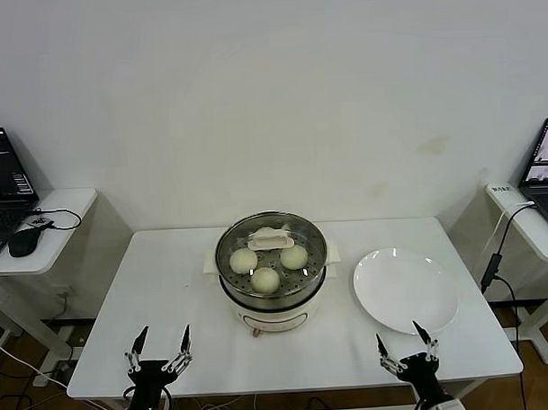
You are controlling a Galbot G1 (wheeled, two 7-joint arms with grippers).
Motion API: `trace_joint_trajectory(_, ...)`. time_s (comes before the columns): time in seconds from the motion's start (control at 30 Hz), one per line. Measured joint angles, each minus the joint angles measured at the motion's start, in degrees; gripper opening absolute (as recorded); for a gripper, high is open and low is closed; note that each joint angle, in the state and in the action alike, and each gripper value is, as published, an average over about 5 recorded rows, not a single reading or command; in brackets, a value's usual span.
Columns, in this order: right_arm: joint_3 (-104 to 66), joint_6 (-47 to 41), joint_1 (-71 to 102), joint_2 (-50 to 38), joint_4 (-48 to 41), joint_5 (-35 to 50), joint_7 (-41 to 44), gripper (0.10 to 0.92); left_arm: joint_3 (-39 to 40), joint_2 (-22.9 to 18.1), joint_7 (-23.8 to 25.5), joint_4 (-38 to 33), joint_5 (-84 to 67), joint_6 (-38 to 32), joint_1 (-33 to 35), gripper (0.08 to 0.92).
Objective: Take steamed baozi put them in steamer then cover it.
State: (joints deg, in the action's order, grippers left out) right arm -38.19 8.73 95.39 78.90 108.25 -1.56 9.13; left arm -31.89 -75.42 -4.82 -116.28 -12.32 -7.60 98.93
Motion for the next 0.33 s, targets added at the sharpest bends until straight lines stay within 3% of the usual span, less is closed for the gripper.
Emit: trace_joint_trajectory(0.33,1.49,-1.58,0.34,-0.03,0.63,2.14,0.26,0.823,-0.86,-0.4,1.14,1.66,-0.98,-1.84,1.93,0.823)
